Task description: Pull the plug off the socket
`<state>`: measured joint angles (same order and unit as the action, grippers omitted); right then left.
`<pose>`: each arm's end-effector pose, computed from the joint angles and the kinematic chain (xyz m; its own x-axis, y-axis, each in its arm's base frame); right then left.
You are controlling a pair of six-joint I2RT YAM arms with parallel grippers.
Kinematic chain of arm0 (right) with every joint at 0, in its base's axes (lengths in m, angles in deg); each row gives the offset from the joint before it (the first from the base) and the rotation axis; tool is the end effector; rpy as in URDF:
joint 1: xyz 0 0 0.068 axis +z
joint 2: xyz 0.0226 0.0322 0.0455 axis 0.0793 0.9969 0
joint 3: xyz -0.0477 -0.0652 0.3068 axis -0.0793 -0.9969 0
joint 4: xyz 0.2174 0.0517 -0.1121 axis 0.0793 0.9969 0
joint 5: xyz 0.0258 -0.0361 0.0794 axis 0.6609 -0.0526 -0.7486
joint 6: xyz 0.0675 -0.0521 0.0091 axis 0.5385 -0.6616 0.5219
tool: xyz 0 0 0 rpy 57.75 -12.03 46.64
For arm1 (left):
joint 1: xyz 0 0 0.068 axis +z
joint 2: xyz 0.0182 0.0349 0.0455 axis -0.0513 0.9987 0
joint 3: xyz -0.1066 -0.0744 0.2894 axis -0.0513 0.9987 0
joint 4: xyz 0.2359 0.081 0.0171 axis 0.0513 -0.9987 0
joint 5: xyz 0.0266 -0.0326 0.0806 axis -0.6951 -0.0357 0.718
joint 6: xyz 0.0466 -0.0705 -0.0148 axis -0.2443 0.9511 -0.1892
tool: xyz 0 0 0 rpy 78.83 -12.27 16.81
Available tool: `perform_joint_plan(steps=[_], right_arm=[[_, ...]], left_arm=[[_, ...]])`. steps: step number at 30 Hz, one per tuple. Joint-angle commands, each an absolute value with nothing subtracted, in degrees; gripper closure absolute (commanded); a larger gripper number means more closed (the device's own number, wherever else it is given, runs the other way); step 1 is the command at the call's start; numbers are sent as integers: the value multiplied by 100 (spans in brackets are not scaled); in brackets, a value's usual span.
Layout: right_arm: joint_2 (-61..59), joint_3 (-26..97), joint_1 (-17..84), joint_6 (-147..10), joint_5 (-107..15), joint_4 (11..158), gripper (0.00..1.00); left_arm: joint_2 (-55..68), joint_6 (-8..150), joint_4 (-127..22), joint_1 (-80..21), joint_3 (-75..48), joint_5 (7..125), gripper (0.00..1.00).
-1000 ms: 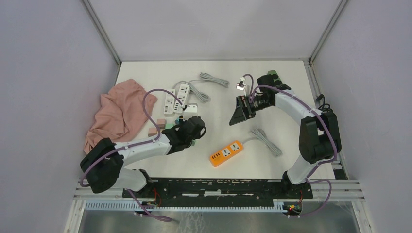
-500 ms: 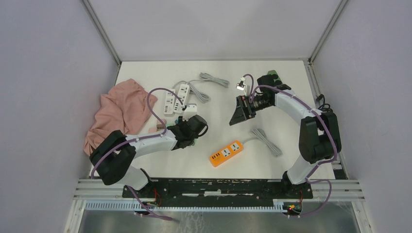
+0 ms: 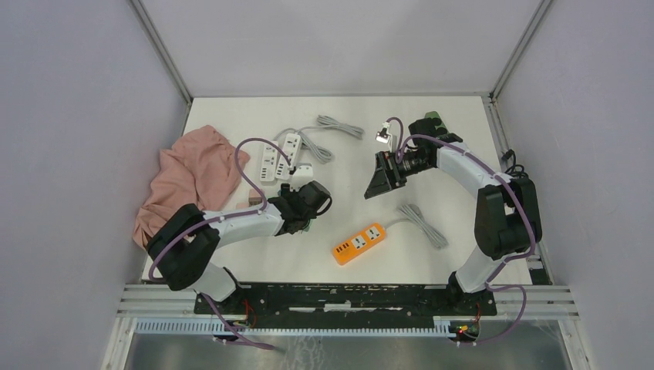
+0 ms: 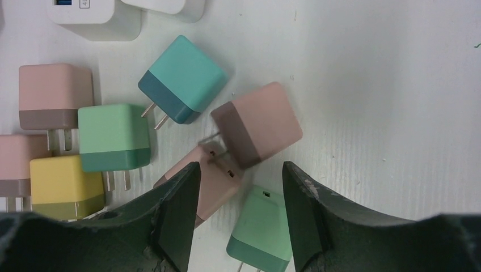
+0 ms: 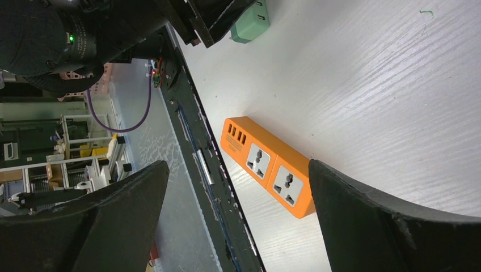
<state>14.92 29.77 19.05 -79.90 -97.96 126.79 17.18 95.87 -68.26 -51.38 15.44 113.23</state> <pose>0.3029 0.1458 0.2615 -0.8782 -0.2670 -0.3968 -0.4752 0.3939 0.7868 0.2240 -0.1810 0.1967 -0.6560 0.0450 -0.7534 -0.0453 0.9941 0.0989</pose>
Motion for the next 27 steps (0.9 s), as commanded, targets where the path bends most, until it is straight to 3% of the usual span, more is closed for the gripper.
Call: perform_joint_plan(steps=[1, 12, 19, 24, 27], right_arm=[[1346, 3232, 1879, -8095, -9890, 12677, 0], [1340, 3309, 1854, -8238, -9850, 12834, 0], [1277, 3350, 1828, -8326, -9796, 12913, 0], [1186, 3442, 1791, -8548, -9647, 13143, 0], [1036, 3653, 1730, -8945, -9410, 13558, 0]], left_arm=[[1567, 9842, -6889, -5110, 1343, 11593, 38], [662, 9729, -6958, -5110, 1420, 11153, 32], [-172, 9364, -6225, -5110, 1804, 9937, 20], [-629, 9219, -6010, -5109, 1834, 9465, 2], [-901, 9137, -6034, -5110, 1768, 9281, 1]])
